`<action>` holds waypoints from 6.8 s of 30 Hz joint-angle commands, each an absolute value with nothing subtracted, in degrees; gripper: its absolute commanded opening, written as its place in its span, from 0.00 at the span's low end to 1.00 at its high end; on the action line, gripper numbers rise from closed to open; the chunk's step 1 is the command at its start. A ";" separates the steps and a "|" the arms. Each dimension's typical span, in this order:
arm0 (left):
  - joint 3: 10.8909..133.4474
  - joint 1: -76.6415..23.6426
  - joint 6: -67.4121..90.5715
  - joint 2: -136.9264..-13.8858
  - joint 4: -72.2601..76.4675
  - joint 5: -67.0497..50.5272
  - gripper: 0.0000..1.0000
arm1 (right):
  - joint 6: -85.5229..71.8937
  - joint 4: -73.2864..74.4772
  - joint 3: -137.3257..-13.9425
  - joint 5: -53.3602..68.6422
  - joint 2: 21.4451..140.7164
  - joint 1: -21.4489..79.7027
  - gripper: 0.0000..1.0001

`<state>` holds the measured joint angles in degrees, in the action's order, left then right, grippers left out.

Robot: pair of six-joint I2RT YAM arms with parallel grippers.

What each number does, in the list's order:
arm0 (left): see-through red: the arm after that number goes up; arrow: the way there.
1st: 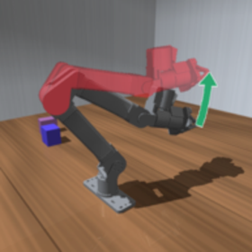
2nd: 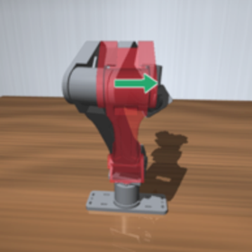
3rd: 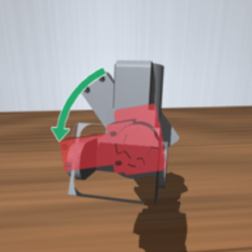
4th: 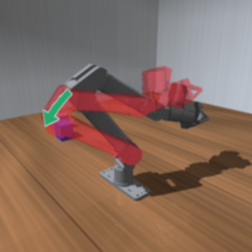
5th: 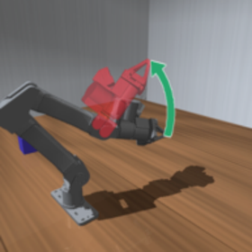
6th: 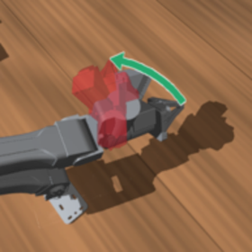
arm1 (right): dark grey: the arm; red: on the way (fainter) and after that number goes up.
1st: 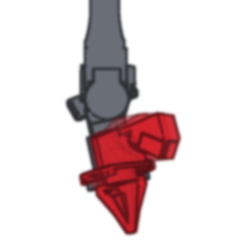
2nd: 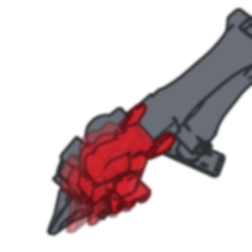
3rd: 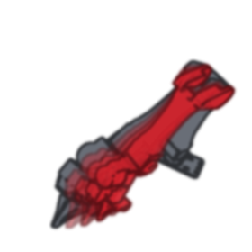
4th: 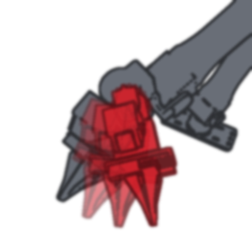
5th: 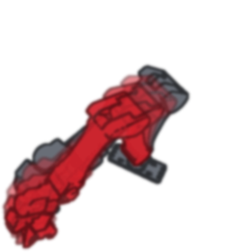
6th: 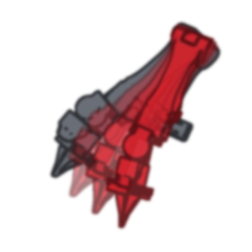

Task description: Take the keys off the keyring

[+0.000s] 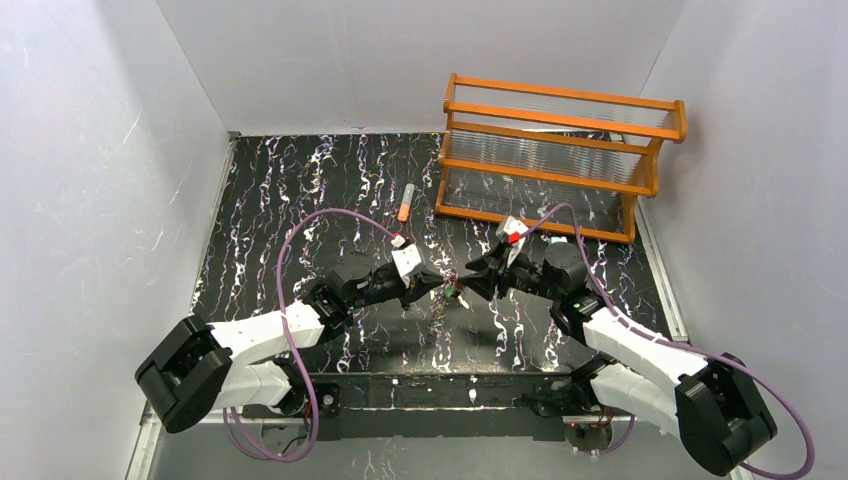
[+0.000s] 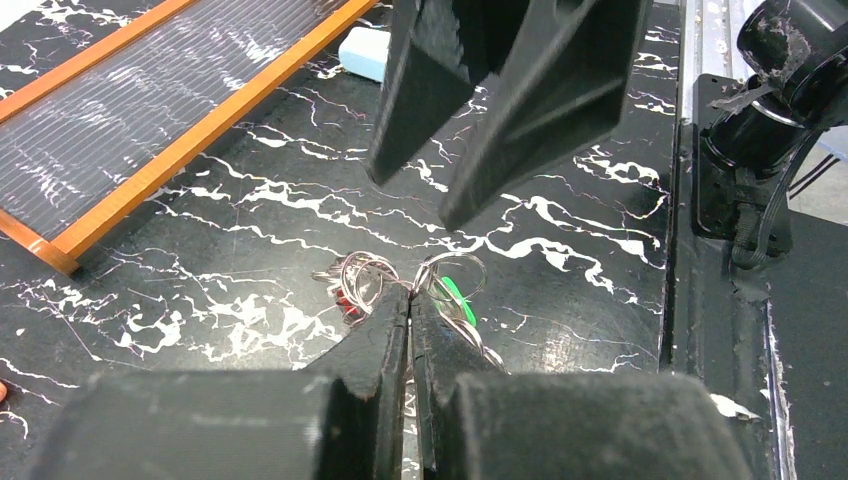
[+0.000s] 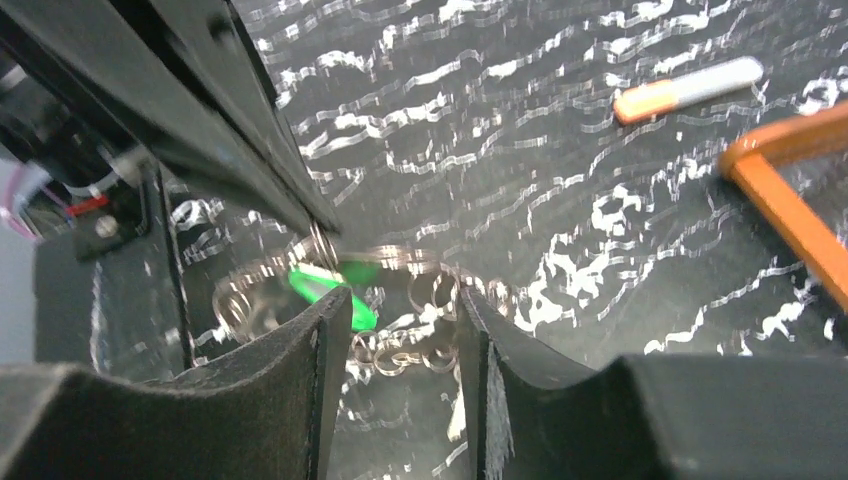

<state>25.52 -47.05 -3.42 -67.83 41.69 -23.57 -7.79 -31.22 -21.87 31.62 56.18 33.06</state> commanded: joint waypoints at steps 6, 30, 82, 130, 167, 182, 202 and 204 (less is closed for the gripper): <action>26.08 -46.86 -3.25 -66.27 44.60 -26.08 0.00 | -1.35 -43.10 -18.11 38.07 60.13 32.94 0.50; 27.41 -46.85 -1.09 -67.68 44.63 -27.10 0.00 | -7.46 -55.07 -19.04 45.91 66.80 33.27 0.37; 40.97 -57.57 3.92 -66.79 13.84 7.38 0.36 | -4.17 -29.55 -29.40 15.72 64.05 46.40 0.01; 48.86 -46.87 24.56 -71.17 -1.66 3.98 0.00 | 7.05 -41.35 -16.09 28.98 54.22 46.79 0.01; 50.43 -47.06 34.20 -70.12 -8.48 -16.02 0.35 | 6.53 -42.28 -16.61 22.24 54.70 46.70 0.01; 48.46 -48.80 33.38 -70.37 -7.52 -16.97 0.13 | 5.89 -42.27 -16.43 22.35 54.48 46.75 0.01; 50.67 -53.52 24.35 -71.09 -6.60 -12.17 0.00 | 1.65 -7.36 -33.63 20.07 53.26 46.73 0.43; 50.70 -53.56 24.43 -71.10 -6.59 -12.12 0.00 | 1.82 -4.70 -34.56 19.88 53.15 46.75 0.43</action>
<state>49.10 -53.25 25.47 -71.29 -6.72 -12.47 1.69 -13.56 -31.27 20.99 53.34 46.59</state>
